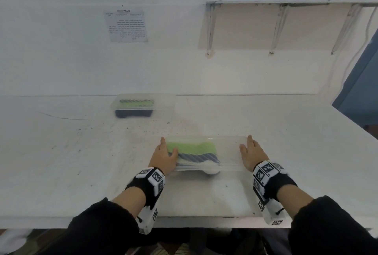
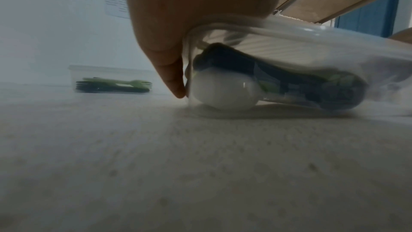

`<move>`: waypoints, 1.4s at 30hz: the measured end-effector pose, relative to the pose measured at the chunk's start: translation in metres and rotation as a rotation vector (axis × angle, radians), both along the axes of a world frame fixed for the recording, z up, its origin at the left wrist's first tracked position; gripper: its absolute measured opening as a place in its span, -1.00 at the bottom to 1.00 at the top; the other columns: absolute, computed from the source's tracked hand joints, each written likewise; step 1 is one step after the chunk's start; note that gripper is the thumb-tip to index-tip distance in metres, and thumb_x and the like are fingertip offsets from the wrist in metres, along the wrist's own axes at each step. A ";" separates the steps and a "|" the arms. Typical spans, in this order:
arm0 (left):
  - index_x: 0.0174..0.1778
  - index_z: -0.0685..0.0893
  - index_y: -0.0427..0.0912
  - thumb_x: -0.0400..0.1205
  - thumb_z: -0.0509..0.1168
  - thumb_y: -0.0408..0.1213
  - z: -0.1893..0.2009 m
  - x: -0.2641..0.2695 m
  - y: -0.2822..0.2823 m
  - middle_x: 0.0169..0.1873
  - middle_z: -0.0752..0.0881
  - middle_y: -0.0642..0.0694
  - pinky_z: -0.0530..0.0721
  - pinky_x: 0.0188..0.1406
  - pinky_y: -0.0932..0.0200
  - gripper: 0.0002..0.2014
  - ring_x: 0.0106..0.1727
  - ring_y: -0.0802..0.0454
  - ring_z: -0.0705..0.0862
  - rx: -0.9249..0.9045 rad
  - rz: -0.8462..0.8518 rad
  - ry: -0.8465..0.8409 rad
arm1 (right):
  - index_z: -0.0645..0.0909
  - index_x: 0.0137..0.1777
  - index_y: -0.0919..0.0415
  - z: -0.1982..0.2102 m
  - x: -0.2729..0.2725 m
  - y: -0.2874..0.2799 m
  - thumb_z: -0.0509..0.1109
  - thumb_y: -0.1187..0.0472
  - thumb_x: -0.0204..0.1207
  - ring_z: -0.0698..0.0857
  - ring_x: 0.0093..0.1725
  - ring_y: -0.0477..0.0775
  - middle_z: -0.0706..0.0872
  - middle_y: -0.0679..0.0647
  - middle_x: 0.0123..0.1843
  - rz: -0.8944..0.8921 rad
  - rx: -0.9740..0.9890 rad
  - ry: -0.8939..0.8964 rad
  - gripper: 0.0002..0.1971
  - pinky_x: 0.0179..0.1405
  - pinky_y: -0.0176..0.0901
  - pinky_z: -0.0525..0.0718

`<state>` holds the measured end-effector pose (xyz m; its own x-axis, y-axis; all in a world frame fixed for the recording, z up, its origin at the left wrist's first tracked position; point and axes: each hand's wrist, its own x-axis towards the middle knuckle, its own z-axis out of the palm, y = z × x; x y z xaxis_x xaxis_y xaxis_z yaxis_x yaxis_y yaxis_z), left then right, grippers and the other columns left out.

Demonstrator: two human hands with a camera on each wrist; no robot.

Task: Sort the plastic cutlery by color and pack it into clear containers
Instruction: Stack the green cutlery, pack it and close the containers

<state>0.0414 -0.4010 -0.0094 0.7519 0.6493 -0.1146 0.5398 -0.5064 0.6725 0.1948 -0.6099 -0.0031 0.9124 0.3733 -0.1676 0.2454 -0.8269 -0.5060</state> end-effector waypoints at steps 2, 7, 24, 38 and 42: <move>0.66 -0.13 -0.23 0.74 0.04 -0.08 0.003 0.000 0.000 0.58 0.23 -0.33 0.25 0.49 0.08 -0.33 0.57 -0.21 0.27 -0.035 0.002 -0.004 | -0.16 0.66 0.27 0.002 0.002 -0.001 -0.05 0.04 0.73 0.19 0.62 0.20 0.05 0.21 0.67 -0.012 0.046 0.048 -0.39 0.53 -0.06 0.23; 0.64 -0.14 -0.31 0.68 0.15 0.04 0.004 -0.005 0.013 0.60 0.23 -0.28 0.26 0.47 0.15 -0.19 0.58 -0.17 0.28 -0.174 -0.018 0.043 | -0.01 0.65 0.28 0.002 0.004 -0.010 0.14 0.02 0.67 0.32 0.56 0.28 0.27 0.28 0.61 -0.166 0.168 0.150 -0.34 0.49 -0.05 0.30; 0.38 0.34 -0.16 -0.24 0.63 0.29 -0.015 0.017 0.075 0.25 0.61 -0.06 0.54 0.37 -0.07 0.27 0.29 -0.01 0.59 -0.232 -0.305 0.005 | 0.55 0.28 0.46 -0.002 0.049 0.007 0.25 0.27 0.60 0.60 0.27 0.37 0.61 0.38 0.30 -0.200 0.300 0.249 -0.67 0.37 0.22 0.50; 0.58 0.25 -0.31 0.27 0.63 -0.07 0.011 0.178 0.102 0.54 0.37 -0.15 0.32 0.54 0.00 0.04 0.55 -0.14 0.36 -0.147 -0.082 -0.100 | 0.49 0.39 0.42 0.023 0.202 0.065 0.16 0.25 0.67 0.57 0.32 0.32 0.57 0.33 0.38 -0.203 0.295 0.126 -0.63 0.26 0.03 0.51; 0.62 0.13 -0.34 0.37 0.57 -0.15 0.000 0.212 0.112 0.59 0.26 -0.20 0.22 0.57 0.13 0.00 0.60 -0.11 0.26 -0.146 -0.047 -0.082 | 0.52 0.35 0.46 0.018 0.237 0.080 0.12 0.25 0.67 0.60 0.23 0.31 0.59 0.37 0.34 -0.156 0.251 0.111 -0.64 0.14 0.03 0.52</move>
<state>0.2538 -0.2888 -0.0092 0.7918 0.5940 -0.1420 0.4581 -0.4239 0.7813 0.4314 -0.5304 0.0145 0.9432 0.2724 -0.1900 0.0570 -0.6963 -0.7155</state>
